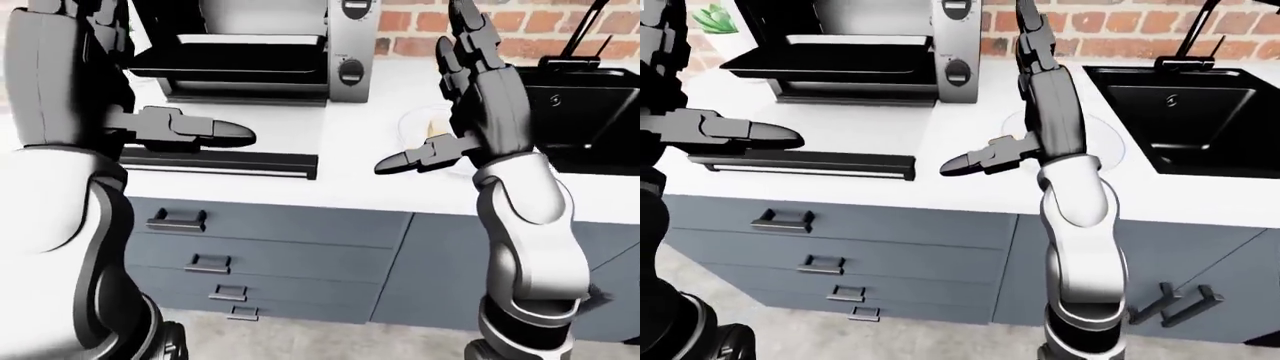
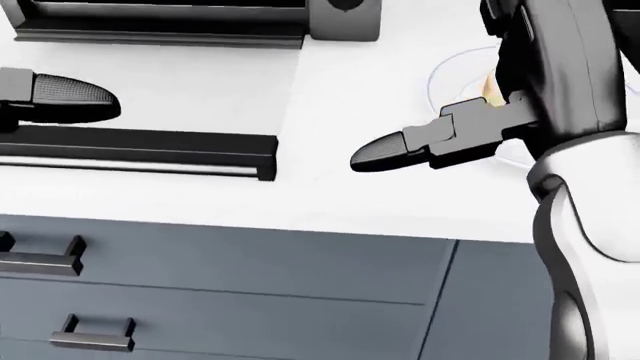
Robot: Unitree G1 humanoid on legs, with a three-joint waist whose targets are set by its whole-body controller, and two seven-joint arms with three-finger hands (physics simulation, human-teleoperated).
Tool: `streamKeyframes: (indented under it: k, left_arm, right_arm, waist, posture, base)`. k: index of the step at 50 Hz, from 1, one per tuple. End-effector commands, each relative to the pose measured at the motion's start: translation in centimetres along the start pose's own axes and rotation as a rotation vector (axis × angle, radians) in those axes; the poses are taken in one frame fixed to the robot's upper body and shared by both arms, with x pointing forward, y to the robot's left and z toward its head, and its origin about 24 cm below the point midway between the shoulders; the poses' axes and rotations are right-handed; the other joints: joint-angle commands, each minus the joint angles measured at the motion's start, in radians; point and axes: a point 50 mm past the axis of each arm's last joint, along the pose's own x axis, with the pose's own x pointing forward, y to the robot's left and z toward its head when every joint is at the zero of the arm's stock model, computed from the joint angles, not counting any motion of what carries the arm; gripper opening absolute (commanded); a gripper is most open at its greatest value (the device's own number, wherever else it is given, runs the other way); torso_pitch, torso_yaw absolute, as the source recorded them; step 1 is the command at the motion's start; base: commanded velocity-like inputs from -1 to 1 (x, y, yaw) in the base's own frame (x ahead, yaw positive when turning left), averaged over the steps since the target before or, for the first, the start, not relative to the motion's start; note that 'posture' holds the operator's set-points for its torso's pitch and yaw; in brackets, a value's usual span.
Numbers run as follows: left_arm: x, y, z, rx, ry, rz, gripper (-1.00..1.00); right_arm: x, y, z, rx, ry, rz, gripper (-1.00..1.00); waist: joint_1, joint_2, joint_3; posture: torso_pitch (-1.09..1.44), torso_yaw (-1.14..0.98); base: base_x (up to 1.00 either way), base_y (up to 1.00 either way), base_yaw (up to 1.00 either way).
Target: Place the bread on the tray of the toaster oven.
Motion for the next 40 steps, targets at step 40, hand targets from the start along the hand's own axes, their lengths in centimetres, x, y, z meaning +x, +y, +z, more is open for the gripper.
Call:
streamKeyframes:
  k: [40]
  left_arm:
    - [-0.38, 0.5, 2.41, 0.02, -0.133, 0.022, 1.0]
  right_arm:
    - [-0.63, -1.74, 2.67, 0.0, -0.13, -0.101, 1.0]
  waist:
    - [0.006, -0.033, -0.026]
  posture:
    - [0.0, 0.0]
  base:
    - [0.1, 0.03, 0.0]
